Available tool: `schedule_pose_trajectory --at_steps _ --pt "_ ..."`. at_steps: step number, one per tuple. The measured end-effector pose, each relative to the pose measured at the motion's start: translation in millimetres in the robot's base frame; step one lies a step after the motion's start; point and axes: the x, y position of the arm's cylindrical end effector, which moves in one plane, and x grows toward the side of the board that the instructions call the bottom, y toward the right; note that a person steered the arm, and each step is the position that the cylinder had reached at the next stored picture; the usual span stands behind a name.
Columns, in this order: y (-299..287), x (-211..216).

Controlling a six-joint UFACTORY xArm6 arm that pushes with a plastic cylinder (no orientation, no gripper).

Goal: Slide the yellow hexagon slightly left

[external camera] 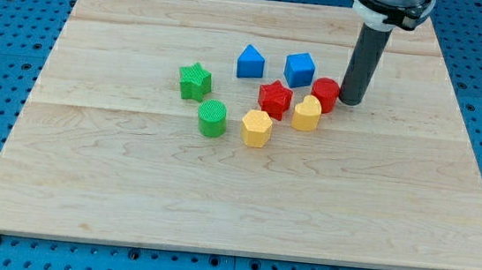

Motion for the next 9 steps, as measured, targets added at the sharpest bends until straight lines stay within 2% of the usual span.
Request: schedule_pose_trajectory --at_steps 3,4,5,6,9 --pt "0 0" --pt "1 20" --pt "17 62" --pt "1 80" --pt "-5 81"
